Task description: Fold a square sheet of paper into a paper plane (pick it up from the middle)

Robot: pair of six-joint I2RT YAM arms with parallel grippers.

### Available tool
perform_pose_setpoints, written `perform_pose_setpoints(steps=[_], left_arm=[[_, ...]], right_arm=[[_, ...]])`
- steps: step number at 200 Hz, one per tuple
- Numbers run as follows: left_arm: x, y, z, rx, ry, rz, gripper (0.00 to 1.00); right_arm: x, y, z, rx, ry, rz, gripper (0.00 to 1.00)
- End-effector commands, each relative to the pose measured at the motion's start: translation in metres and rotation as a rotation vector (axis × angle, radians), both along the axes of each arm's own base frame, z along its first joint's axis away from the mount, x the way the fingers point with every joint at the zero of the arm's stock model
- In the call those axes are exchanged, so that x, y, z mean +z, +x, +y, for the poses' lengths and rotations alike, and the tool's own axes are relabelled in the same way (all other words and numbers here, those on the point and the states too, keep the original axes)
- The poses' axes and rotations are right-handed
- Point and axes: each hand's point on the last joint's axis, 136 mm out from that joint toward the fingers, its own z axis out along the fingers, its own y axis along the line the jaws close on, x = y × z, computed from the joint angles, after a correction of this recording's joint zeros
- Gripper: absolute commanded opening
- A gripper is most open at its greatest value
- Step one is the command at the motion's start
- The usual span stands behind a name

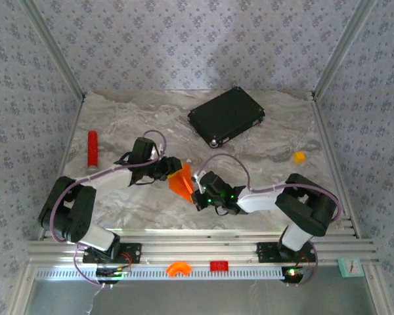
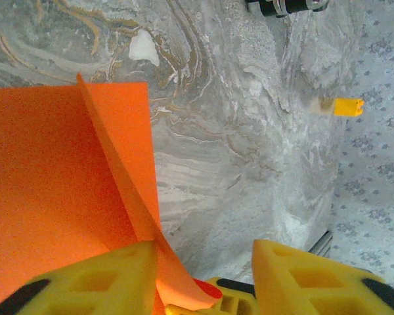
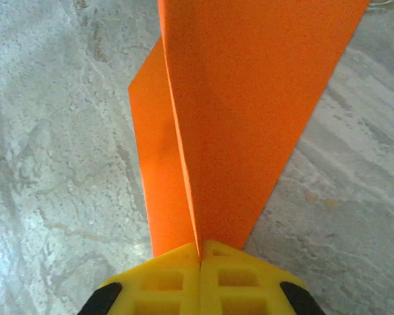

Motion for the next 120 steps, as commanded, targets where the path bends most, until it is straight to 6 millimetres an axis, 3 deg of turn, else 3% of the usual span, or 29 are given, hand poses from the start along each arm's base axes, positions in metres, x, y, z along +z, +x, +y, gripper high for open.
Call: perform_pose_setpoints(steps=[1, 52, 120], left_arm=[[0.003, 0.000, 0.000, -0.006, 0.000, -0.008, 0.46], [-0.001, 0.001, -0.003, -0.010, -0.008, 0.014, 0.50], [-0.010, 0.000, -0.002, 0.008, 0.002, 0.070, 0.48]], right_arm=[[0.007, -0.003, 0.002, 0.002, 0.056, 0.036, 0.00], [0.010, 0.000, -0.001, -0.005, 0.037, -0.005, 0.01], [0.002, 0.001, 0.001, 0.028, -0.181, -0.163, 0.05]])
